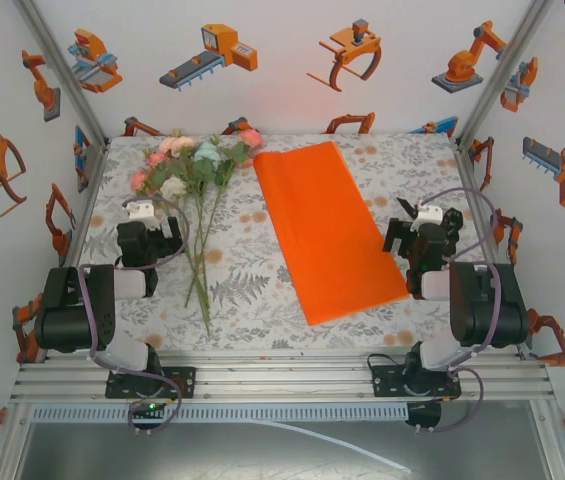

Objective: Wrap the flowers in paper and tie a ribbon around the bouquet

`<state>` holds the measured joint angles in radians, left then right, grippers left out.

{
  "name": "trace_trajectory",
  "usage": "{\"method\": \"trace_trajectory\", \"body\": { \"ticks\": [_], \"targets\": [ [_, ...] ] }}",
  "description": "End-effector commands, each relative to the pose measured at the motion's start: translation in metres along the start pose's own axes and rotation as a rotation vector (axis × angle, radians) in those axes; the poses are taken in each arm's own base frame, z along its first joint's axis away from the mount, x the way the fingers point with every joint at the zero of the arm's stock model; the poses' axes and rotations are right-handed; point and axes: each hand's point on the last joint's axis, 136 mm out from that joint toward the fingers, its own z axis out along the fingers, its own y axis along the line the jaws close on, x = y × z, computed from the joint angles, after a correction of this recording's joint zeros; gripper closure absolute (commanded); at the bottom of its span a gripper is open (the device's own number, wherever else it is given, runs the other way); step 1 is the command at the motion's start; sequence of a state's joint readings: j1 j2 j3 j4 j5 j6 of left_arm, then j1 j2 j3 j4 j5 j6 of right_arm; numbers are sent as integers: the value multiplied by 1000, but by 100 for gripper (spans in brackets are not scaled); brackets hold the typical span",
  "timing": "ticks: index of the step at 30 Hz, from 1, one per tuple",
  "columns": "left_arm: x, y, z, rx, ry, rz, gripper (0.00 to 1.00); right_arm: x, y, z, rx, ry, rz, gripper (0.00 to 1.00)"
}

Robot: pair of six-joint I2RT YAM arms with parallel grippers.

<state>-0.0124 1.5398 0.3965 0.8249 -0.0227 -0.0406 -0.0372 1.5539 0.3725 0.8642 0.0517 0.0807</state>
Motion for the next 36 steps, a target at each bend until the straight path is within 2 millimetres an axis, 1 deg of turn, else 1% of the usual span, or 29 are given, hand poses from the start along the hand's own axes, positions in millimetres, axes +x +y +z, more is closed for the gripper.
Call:
{"method": "trace_trajectory", "body": {
  "ticks": [1, 19, 24, 26, 28, 29, 30, 31, 32, 33, 34, 35, 36],
  "targets": [
    [-7, 0, 2, 0, -13, 4, 3, -12, -1, 1, -2, -31, -1, 1],
    [-7, 1, 2, 8, -15, -3, 3, -12, -5, 0, 20, -35, 8, 1],
    [-11, 4, -2, -12, -30, -12, 3, -14, 7, -1, -51, -40, -18, 1],
    [-19, 6, -8, -22, -49, -15, 3, -21, 9, -6, -60, -55, -18, 1],
    [-29, 11, -18, -60, -57, -30, 3, -32, 6, -15, -44, -50, -9, 1],
    [-34, 14, -25, -95, -43, -42, 3, -36, 3, -20, -27, -9, 15, 1],
    [-40, 16, -32, -123, -29, -56, 3, -41, -2, -25, 7, 29, 68, 1],
    [-49, 19, -43, -164, -31, -84, 3, -49, -8, -33, 47, 65, 141, 1],
    [-55, 21, -53, -208, -27, -139, 3, -53, -12, -40, 77, 114, 211, 1],
    [-63, 23, -63, -237, -27, -202, 3, -56, -12, -46, 87, 160, 267, 1],
    [-71, 22, -72, -244, -20, -280, 3, -59, -7, -51, 69, 216, 301, 1],
    [-78, 13, -78, -211, -3, -356, 3, -59, 5, -55, 11, 281, 308, 1],
    [-83, 1, -81, -154, 30, -392, 3, -60, 16, -56, -49, 334, 313, 1]
  ]
}}
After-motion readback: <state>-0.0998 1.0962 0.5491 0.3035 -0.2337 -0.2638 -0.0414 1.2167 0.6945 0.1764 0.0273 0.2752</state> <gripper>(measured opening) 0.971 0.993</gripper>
